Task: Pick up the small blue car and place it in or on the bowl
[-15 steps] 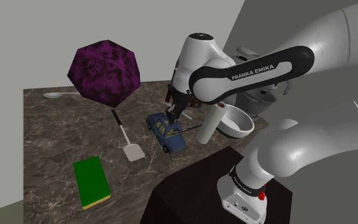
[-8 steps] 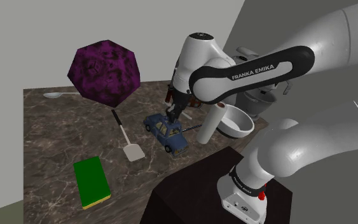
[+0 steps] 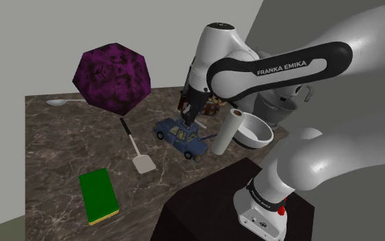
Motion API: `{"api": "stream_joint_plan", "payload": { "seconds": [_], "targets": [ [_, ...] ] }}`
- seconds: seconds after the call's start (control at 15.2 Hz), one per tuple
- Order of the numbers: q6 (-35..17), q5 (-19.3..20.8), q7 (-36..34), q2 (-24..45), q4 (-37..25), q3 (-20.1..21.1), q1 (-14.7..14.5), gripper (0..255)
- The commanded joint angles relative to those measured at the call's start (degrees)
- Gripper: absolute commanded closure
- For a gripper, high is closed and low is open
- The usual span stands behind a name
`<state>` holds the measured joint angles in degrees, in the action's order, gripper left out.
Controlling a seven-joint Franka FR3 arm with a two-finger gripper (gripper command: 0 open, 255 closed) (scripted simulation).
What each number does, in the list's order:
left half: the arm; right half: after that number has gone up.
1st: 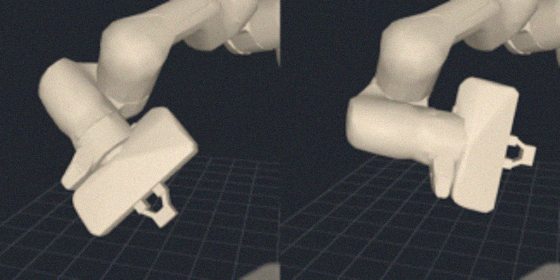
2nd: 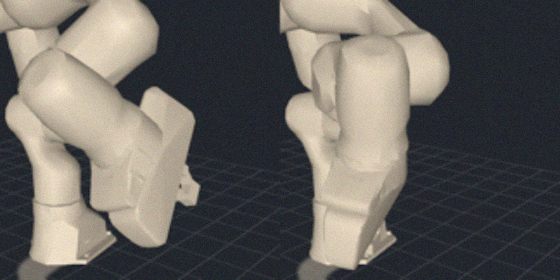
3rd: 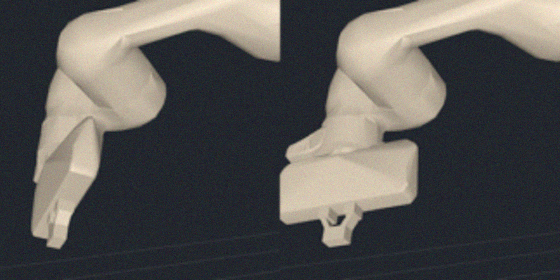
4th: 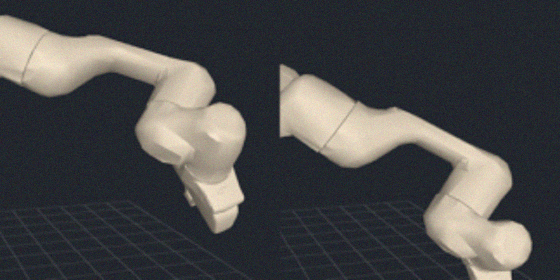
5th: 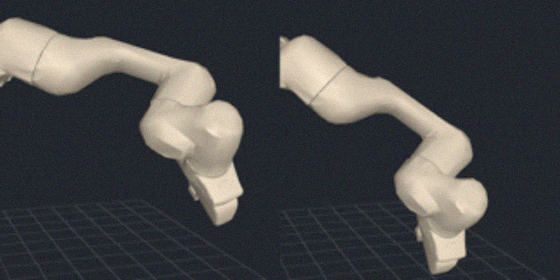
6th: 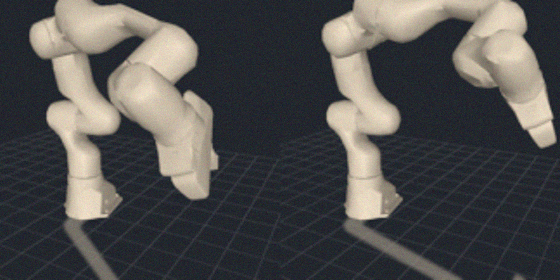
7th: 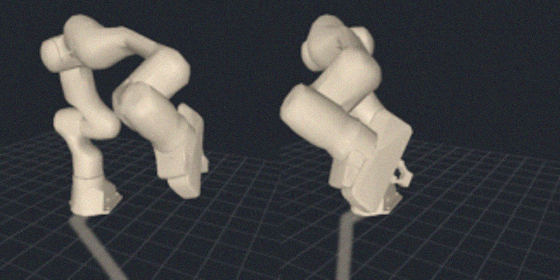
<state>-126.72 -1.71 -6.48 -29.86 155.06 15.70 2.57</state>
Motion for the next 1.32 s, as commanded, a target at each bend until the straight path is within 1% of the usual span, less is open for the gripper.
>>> {"api": "stream_joint_plan", "payload": {
  "seconds": [0.0, 0.59, 1.25],
  "targets": [
    [1.9, -0.1, 0.2, -1.0, -0.9, -0.2, -0.1, 255],
    [10.0, -0.2, 1.2, -4.2, -5.9, -1.3, -0.3, 255],
    [18.2, 0.1, 2.0, -6.0, -12.4, -2.2, -0.2, 255]
  ]
}}
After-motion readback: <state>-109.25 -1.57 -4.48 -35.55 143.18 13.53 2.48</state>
